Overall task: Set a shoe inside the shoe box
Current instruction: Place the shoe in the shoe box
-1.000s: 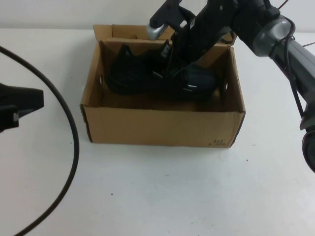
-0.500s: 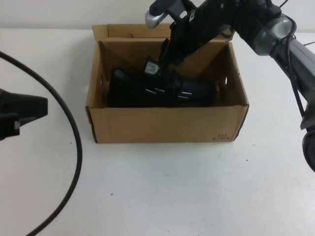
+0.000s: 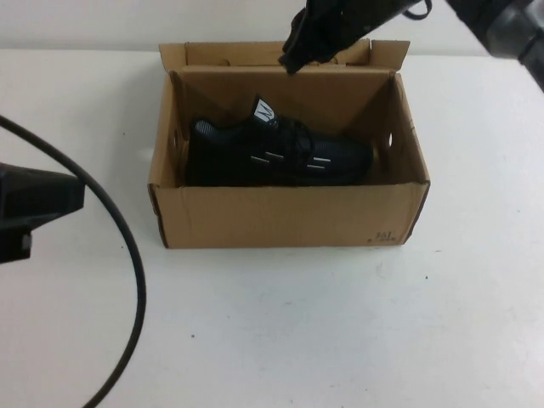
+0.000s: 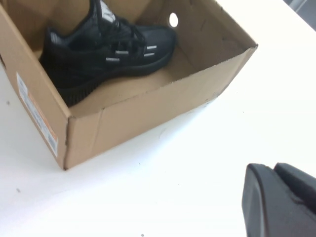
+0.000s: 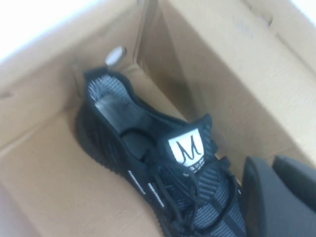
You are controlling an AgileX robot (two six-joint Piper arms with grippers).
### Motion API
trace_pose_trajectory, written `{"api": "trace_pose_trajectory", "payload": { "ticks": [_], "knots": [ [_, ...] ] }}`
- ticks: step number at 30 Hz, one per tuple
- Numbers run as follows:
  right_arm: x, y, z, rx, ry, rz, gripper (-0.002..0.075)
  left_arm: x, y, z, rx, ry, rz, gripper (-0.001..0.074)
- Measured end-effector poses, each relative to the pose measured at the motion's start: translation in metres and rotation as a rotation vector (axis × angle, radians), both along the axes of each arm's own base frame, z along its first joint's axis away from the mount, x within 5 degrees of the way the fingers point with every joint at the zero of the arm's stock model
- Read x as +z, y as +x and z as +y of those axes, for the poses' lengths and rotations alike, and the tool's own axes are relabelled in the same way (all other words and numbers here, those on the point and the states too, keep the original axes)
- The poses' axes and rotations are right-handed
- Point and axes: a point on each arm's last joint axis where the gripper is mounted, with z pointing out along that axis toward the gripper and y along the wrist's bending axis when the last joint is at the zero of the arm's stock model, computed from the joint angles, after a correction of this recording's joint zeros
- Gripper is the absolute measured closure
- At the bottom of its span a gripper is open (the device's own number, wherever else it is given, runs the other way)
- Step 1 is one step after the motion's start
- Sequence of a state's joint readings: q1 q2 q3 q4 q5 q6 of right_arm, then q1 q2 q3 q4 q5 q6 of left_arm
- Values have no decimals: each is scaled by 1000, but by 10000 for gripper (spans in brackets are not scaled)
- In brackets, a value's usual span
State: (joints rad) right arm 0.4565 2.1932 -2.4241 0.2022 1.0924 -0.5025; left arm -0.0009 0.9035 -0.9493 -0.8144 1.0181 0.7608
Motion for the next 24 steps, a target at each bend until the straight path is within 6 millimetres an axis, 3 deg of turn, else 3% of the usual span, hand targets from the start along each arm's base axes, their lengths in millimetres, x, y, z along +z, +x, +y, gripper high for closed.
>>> {"api": "trace_pose_trajectory", "payload": {
  "ticks": [6, 10, 14, 19, 24],
  "knots": [
    [62, -37, -20, -80, 117, 3, 737, 13, -29, 3, -8, 76, -137, 736],
    [115, -70, -49, -153, 235, -40, 740, 20, -65, 15, 107, 194, -212, 736],
    [160, -112, -66, -118, 329, -103, 741, 25, -111, 31, 274, 294, -334, 736],
    [204, -166, -79, 0, 452, -202, 743, 26, -169, 45, 429, 296, -499, 736],
    [231, -210, -98, 8, 537, -336, 743, 13, -194, 48, 493, 145, -614, 736]
  ]
}}
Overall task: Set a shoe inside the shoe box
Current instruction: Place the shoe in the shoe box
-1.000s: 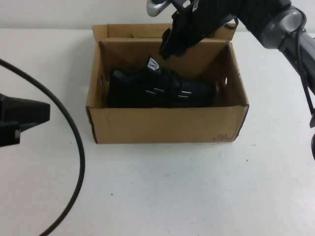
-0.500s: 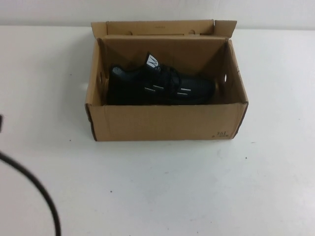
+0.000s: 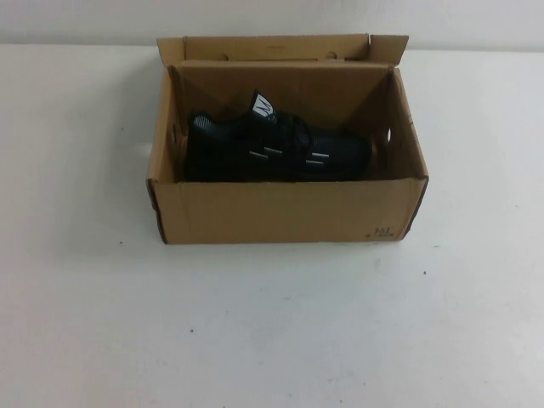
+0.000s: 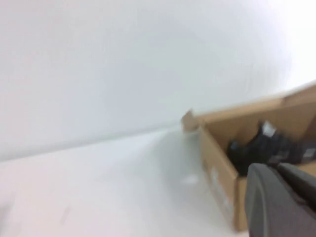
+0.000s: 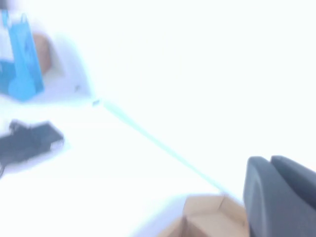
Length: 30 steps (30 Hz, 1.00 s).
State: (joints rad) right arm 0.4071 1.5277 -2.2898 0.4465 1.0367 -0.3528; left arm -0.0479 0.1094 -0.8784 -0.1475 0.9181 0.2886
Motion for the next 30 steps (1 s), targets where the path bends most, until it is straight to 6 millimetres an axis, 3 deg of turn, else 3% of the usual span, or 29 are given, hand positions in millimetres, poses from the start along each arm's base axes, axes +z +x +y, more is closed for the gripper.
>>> {"api": "trace_pose_trajectory", "payload": {
  "ticks": [4, 8, 13, 22, 26, 30],
  "knots": [
    [-1, -29, -12, 4, 69, -76, 743, -20, 9, -6, -56, -124, -24, 736],
    [-23, -54, -28, -52, 178, -145, 743, -38, 26, -10, -85, -204, 0, 736],
    [-96, -80, -55, -216, 226, -182, 743, -55, 43, -9, -66, -234, -8, 736],
    [-235, -123, -83, -319, 93, -123, 743, -73, 54, -8, -52, -240, 28, 736],
    [-276, -131, -91, -367, 81, -104, 743, -73, 54, -8, -52, -240, 29, 736],
    [-301, -130, -97, -426, 79, -97, 743, -73, 54, -8, -51, -240, 26, 736]
  ]
}}
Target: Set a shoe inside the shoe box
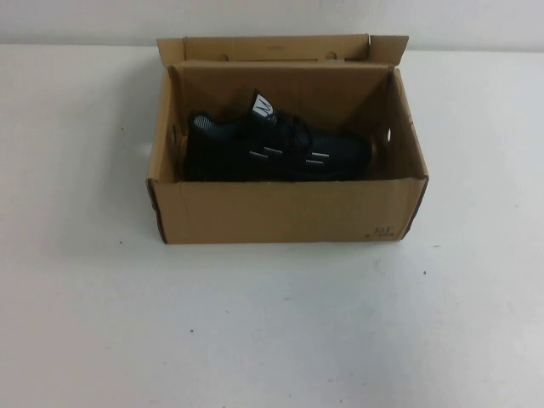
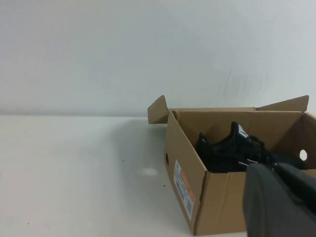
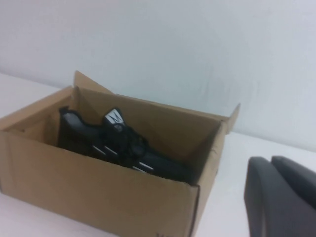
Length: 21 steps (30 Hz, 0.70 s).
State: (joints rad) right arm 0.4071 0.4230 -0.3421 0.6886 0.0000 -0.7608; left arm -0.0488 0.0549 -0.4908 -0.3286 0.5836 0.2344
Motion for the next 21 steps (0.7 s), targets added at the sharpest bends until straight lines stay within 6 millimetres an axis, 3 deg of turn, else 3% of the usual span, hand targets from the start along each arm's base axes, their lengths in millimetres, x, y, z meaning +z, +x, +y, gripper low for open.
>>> {"api": "trace_pose_trajectory", "payload": {
  "ticks": [8, 21],
  "knots": [
    [-19, 1, -1, -12, -13, 45, 743, 0, 0, 0, 0, 0, 0, 736],
    [-40, -10, 14, 192, -99, 255, 743, -8, 4, 0, 3, 0, 20, 736]
  ]
}}
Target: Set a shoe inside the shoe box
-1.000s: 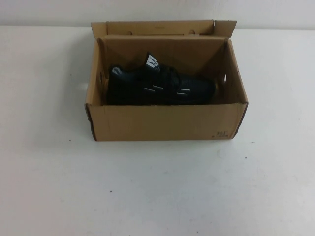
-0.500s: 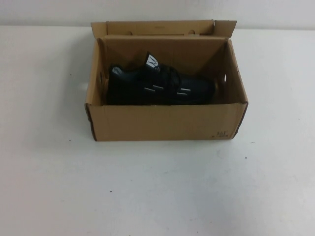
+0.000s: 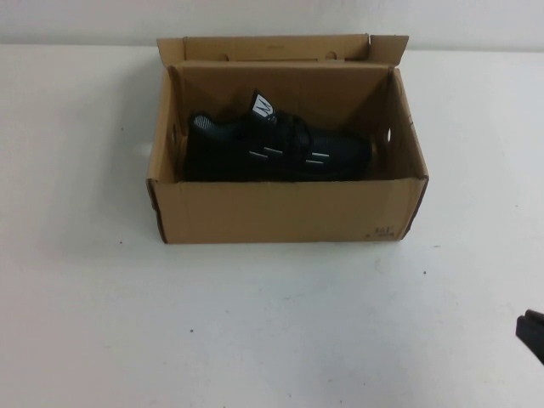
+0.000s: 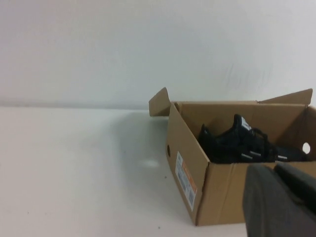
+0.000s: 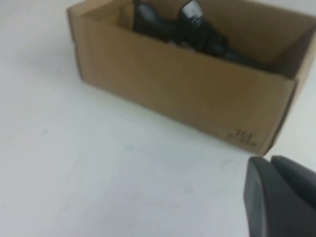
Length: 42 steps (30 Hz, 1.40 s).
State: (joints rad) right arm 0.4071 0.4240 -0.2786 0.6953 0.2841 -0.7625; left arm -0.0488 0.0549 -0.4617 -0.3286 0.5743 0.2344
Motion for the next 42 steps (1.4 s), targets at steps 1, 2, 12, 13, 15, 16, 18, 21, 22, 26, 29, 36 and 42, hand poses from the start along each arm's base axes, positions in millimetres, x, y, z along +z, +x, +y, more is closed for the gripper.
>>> {"api": "trace_pose_trajectory", "payload": {
  "ticks": [1, 2, 12, 13, 15, 16, 18, 21, 22, 26, 29, 36, 42],
  "knots": [
    [-2, -2, 1, 18, -6, 17, 743, -4, 2, 0, 0, 1, 13, 736],
    [-3, -3, 2, 33, -12, 32, 743, -9, 4, 0, 0, 1, 28, 736],
    [-16, -16, 9, 181, -79, 178, 743, -66, 24, 9, 88, 211, 160, 736],
    [-17, -17, 10, 193, -85, 190, 743, -69, 25, 10, 96, 221, 148, 736],
    [-19, -19, 10, 214, -95, 211, 743, -72, 27, 12, 115, 235, 96, 736],
    [-19, -20, 11, 224, -99, 222, 743, -74, 27, 12, 124, 241, 63, 736],
    [-21, -22, 11, 243, -107, 241, 743, -80, 28, 13, 143, 257, 16, 736],
    [-22, -24, 12, 257, -113, 255, 743, -95, 32, 15, 162, 260, 14, 736],
    [-22, -24, 12, 258, -115, 256, 743, -101, 32, 16, 166, 252, 33, 736],
    [-22, -24, 12, 259, -116, 258, 743, -121, 35, 16, 172, 224, 110, 736],
    [-22, -24, 12, 259, -116, 258, 743, -131, 35, 17, 176, 222, 150, 736],
    [-22, -24, 12, 259, -116, 258, 743, -139, 33, 16, 146, 226, 228, 736],
    [-22, -24, 12, 261, -117, 259, 743, -140, 33, 15, 124, 231, 228, 736]
  ]
}}
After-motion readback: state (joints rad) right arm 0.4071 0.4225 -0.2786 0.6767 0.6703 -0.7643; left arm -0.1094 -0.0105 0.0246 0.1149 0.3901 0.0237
